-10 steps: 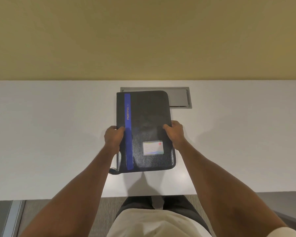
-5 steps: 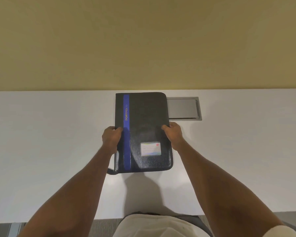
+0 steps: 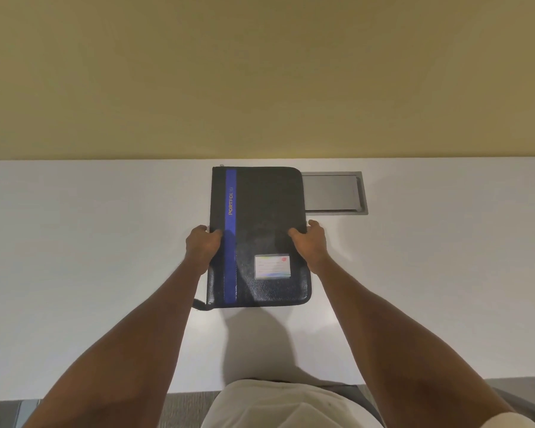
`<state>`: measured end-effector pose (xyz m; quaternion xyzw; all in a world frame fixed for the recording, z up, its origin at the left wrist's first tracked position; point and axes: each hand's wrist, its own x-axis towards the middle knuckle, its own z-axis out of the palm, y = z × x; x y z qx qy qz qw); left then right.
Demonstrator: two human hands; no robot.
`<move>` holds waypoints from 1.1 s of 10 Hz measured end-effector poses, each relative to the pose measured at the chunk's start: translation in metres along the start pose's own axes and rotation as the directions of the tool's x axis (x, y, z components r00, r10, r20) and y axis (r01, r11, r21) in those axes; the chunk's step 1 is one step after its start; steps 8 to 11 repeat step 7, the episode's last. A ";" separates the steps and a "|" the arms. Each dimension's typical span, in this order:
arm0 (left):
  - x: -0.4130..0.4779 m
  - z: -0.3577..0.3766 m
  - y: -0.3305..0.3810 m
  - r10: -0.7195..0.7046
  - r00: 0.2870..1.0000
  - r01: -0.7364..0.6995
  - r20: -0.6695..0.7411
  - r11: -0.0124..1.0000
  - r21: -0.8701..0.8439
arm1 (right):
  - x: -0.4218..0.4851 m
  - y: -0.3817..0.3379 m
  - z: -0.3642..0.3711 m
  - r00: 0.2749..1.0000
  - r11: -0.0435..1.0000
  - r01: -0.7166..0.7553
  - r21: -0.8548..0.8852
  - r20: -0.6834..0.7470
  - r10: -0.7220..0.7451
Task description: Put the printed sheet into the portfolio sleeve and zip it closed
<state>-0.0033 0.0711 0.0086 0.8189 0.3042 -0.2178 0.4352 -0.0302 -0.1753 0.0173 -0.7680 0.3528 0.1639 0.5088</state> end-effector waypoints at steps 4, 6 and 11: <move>-0.049 -0.019 -0.052 0.457 0.882 -0.451 0.112 0.751 0.482 | -0.079 0.030 0.032 0.925 0.791 0.370 -0.488 0.108 -0.365; -0.086 0.002 -0.079 0.537 0.820 -0.550 0.196 0.649 0.526 | -0.103 0.063 0.023 0.926 0.786 0.374 -0.493 0.157 -0.342; -0.104 0.024 -0.086 0.553 0.807 -0.572 0.205 0.648 0.503 | -0.106 0.077 0.002 0.928 0.792 0.363 -0.492 0.115 -0.354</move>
